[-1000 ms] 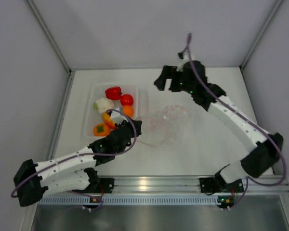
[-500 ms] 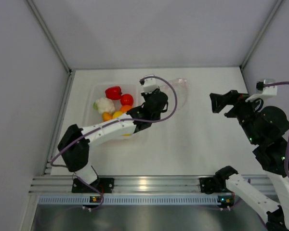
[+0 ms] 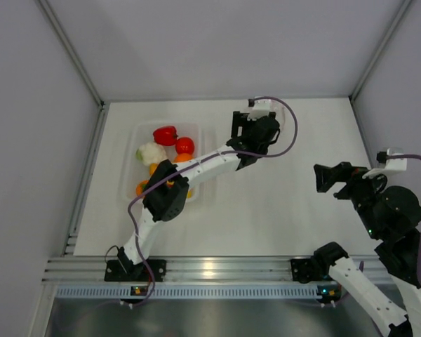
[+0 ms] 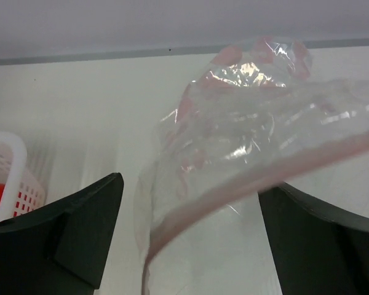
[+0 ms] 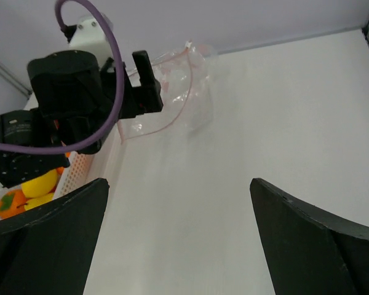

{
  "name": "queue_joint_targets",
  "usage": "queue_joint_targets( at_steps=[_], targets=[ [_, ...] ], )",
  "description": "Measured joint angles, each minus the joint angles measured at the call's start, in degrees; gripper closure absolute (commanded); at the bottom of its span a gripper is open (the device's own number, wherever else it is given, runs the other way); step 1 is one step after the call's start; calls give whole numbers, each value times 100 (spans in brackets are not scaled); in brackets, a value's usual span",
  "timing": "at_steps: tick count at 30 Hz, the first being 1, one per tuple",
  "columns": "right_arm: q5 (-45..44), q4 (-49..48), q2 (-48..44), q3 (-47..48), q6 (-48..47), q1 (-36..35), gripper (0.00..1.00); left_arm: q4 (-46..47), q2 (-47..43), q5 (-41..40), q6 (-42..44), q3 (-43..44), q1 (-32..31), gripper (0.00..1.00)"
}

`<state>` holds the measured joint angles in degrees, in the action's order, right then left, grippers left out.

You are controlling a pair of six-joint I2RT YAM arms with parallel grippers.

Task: Open the zip-top bag and remove the fake food
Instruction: Place the zipper food storage bag at the center of the board, then reset both arms

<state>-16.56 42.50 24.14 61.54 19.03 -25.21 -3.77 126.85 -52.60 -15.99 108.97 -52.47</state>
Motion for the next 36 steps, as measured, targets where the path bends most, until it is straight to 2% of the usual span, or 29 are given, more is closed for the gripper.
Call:
queue_joint_targets(
  at_steps=[4,8,11,19,28,36],
  targets=[
    [-151,149,160,-170,-2,0,1,-258,-173,376,-35,68,11,2],
    [-404,175,382,-337,7,0,1,-535,-850,754,-83,-90,26,2],
    [-647,168,404,-503,11,2,0,-710,-1829,925,-166,-514,57,2],
    [-909,120,188,-678,-87,0,1,-855,-4481,1126,-540,-2435,216,2],
    [-946,74,330,-798,-188,0,1,-2625,-5904,1102,-1298,-4402,474,2],
    [-1147,42,26,-1137,-426,0,1,-3936,-7394,999,-1403,-5012,1233,2]
  ],
)
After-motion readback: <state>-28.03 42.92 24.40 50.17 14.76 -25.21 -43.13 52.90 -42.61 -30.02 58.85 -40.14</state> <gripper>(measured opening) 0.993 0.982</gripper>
